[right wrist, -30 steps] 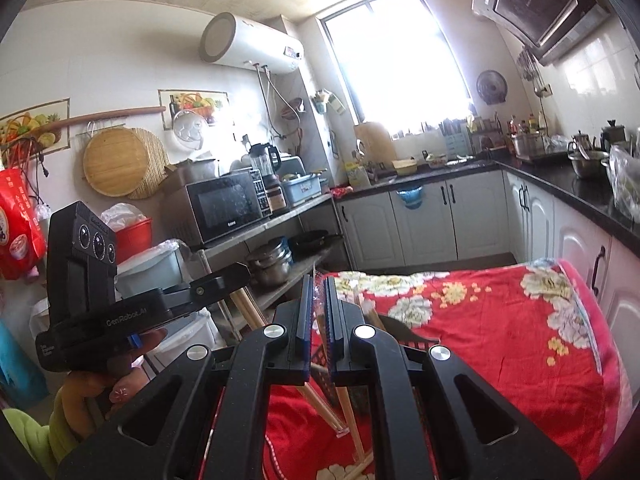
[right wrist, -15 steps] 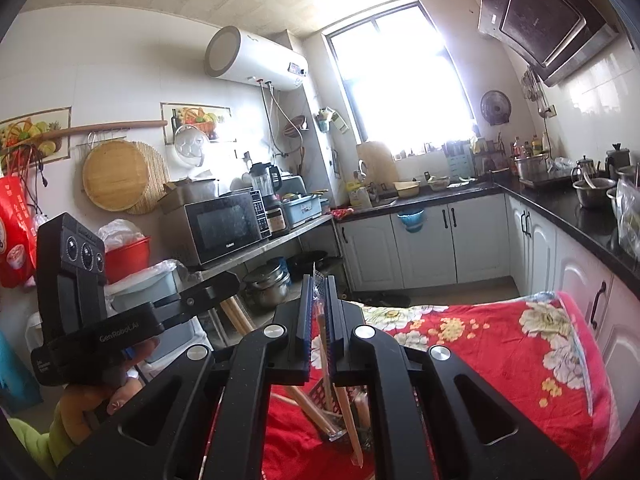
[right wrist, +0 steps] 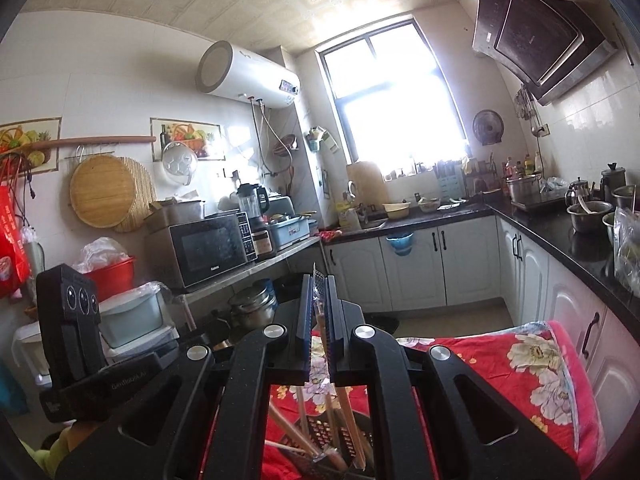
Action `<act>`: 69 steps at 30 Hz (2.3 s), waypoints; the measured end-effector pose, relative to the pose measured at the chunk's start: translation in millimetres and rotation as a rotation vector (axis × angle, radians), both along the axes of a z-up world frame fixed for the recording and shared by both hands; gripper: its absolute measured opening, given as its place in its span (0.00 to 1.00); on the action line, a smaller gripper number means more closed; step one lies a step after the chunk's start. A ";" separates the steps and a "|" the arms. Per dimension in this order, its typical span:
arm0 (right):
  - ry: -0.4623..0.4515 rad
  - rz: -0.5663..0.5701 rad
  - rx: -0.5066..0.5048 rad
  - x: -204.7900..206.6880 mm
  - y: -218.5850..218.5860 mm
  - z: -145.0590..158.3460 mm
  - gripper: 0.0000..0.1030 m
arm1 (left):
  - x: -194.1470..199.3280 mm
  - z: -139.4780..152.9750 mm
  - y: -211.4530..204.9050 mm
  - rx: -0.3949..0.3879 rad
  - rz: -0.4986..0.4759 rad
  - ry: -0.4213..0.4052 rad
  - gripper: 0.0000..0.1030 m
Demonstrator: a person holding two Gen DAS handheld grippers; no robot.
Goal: Organize utensils
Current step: 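Lower both held packs into the basket and open the left tool while the right tool releases, then withdraw both open tools from the basket back toward the cloth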
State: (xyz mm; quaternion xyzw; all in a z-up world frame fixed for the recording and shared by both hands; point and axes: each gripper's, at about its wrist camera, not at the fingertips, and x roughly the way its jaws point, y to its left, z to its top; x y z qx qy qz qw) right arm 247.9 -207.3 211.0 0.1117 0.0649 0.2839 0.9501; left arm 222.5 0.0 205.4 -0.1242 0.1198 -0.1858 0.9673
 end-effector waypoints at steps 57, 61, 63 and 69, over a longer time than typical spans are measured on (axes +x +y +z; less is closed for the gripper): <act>0.264 -0.121 -0.009 14.7 -26.0 -140.4 0.41 | 25.2 -116.3 4.1 -0.036 0.001 0.212 0.07; 0.270 -0.124 -0.007 5.9 -29.7 -143.1 0.55 | 19.8 -118.5 7.1 -0.049 0.002 0.220 0.20; 0.273 -0.126 -0.010 2.6 -31.0 -144.3 0.61 | 16.8 -118.8 8.3 -0.055 0.004 0.222 0.30; 0.276 -0.147 -0.032 -8.6 -35.6 -148.6 0.73 | 5.5 -118.3 11.1 -0.064 0.003 0.220 0.46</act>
